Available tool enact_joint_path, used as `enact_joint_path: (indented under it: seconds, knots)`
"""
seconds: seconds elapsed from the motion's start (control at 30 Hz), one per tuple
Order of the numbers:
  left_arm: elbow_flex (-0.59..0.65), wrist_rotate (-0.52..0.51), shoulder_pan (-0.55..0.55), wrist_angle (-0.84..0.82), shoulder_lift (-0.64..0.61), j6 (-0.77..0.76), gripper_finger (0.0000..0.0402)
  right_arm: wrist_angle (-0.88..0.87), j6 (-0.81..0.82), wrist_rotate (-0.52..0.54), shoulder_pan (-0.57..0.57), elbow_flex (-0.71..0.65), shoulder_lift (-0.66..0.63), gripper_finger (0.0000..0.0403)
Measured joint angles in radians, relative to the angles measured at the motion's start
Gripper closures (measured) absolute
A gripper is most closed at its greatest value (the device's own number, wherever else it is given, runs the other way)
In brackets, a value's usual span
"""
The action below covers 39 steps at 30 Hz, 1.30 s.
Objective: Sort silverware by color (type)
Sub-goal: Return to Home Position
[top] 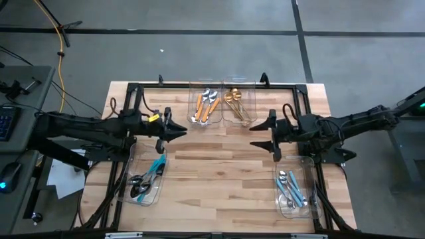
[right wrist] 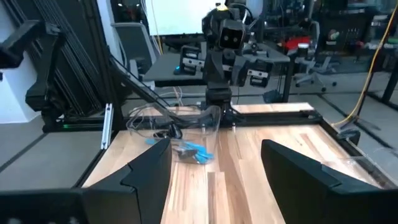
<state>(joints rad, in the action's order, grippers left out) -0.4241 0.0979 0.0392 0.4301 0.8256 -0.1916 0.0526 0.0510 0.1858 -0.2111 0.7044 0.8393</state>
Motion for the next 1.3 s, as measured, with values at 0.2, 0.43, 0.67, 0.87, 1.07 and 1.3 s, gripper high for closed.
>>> enact_joint_path:
  seconds: [0.2,0.43,0.67,0.87,1.07,1.3]
  knots:
    - [-0.072,-0.069,-0.083,-0.170,-0.057,0.088,0.0339,-0.001,-0.018,0.005,-0.015,0.000,-0.002,0.0171]
    - [-0.073,-0.159,-0.115,-0.182,-0.121,0.151,0.0339,0.024,-0.028,0.006,-0.013,0.000,-0.001,0.0171]
    - [-0.073,-0.159,-0.115,-0.181,-0.144,0.151,0.0339,0.027,-0.025,0.006,-0.013,0.000,-0.001,0.0232]
    - [-0.073,-0.159,-0.114,-0.184,-0.144,0.151,0.0339,0.026,-0.037,0.006,-0.013,0.000,-0.001,0.0379]
    - [-0.072,-0.155,-0.114,-0.184,-0.144,0.143,0.0339,-0.014,-0.033,0.016,0.004,0.000,-0.003,0.0396]
    - [-0.072,-0.160,-0.111,-0.184,-0.144,0.151,0.0339,-0.020,-0.057,0.015,0.017,0.000,-0.013,0.0402]
